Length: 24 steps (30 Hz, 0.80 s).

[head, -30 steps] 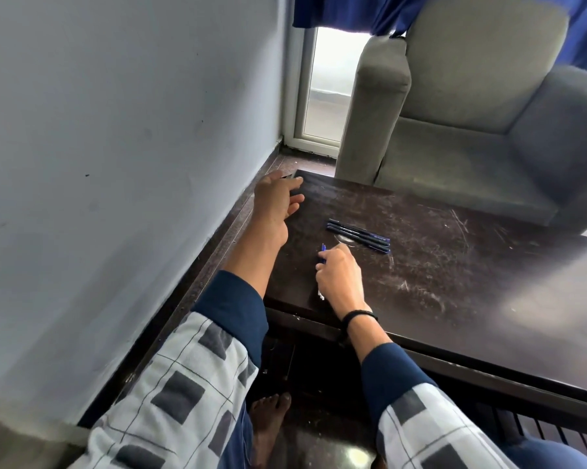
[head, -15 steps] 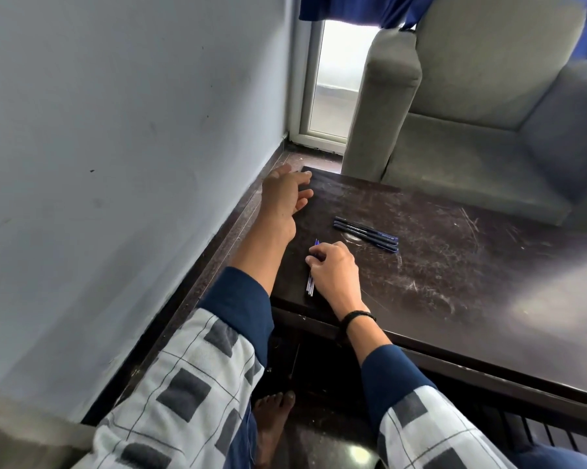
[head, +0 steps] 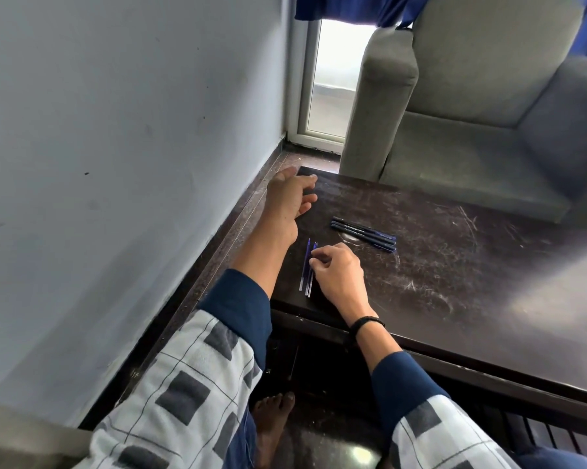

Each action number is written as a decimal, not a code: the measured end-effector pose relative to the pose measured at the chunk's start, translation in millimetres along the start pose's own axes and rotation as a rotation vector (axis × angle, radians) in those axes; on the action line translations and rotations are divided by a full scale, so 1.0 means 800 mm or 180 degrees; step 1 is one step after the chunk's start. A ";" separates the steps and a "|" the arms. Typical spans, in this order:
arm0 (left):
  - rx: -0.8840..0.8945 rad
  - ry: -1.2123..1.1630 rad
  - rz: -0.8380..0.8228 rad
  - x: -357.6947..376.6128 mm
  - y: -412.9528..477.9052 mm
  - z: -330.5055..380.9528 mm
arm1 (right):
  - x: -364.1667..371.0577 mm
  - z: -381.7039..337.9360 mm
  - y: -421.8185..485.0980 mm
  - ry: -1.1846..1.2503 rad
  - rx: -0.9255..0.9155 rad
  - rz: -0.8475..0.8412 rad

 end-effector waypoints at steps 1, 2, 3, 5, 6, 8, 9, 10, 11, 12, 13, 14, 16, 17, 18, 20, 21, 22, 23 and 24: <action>0.0000 -0.0008 0.0004 0.000 0.001 0.000 | -0.004 0.003 0.001 0.0039 0.0025 0.0057; -0.0004 -0.0024 0.0010 -0.001 0.001 0.001 | -0.009 0.006 0.003 0.0059 0.0049 0.0122; -0.0011 -0.0042 0.0021 -0.001 0.002 0.002 | -0.015 0.011 0.006 0.0046 0.0068 0.0191; -0.0021 -0.0069 0.0034 -0.001 0.002 0.003 | -0.029 0.021 0.016 -0.0066 0.0102 0.0327; -0.0023 -0.0073 0.0035 -0.001 0.002 0.003 | -0.037 0.025 0.023 -0.0176 0.0088 0.0398; -0.0022 -0.0068 0.0031 0.000 0.002 0.003 | -0.054 0.032 0.040 -0.0524 -0.0058 0.0537; -0.0019 -0.0063 0.0026 -0.001 0.003 0.004 | -0.060 0.036 0.051 -0.0754 -0.0137 0.0554; -0.0016 -0.0059 0.0024 -0.001 0.004 0.003 | -0.065 0.040 0.063 -0.0999 -0.0188 0.0508; -0.0016 -0.0053 0.0023 0.000 0.005 0.003 | -0.068 0.045 0.074 -0.1224 -0.0214 0.0404; -0.0017 -0.0042 0.0023 0.000 0.005 0.002 | -0.070 0.049 0.085 -0.1408 -0.0228 0.0271; -0.0014 -0.0030 0.0026 0.000 0.006 0.001 | -0.071 0.052 0.093 -0.1557 -0.0245 0.0140; -0.0011 -0.0023 0.0027 0.000 0.007 0.001 | -0.070 0.056 0.101 -0.1678 -0.0259 0.0024; -0.0012 -0.0022 0.0017 0.001 0.009 -0.001 | -0.066 0.060 0.110 -0.1882 -0.0299 -0.0162; -0.0015 -0.0013 0.0006 0.003 0.009 -0.003 | -0.064 0.062 0.113 -0.1959 -0.0320 -0.0216; -0.0017 0.0003 -0.0007 0.004 0.009 -0.004 | -0.063 0.063 0.115 -0.1997 -0.0341 -0.0238; -0.0015 0.0056 -0.0042 0.009 0.007 -0.007 | -0.065 0.063 0.116 -0.1938 -0.0366 -0.0233; -0.0013 0.0085 -0.0061 0.010 0.006 -0.008 | -0.066 0.064 0.115 -0.1866 -0.0375 -0.0237; -0.0010 0.0103 -0.0077 0.011 0.006 -0.009 | -0.069 0.066 0.113 -0.1787 -0.0380 -0.0255; -0.0012 0.0107 -0.0095 0.013 0.006 -0.010 | -0.073 0.071 0.111 -0.1708 -0.0380 -0.0291; -0.0014 0.0116 -0.0110 0.014 0.006 -0.011 | -0.078 0.078 0.109 -0.1622 -0.0385 -0.0348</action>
Point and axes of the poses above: each hand's wrist, its own y-axis towards the middle knuckle, its own x-axis out of the palm, z = x × y, the point moved 4 cm from there along y, towards the middle knuckle, and after that the axes turned 4 degrees about x, right-handed, at the moved point
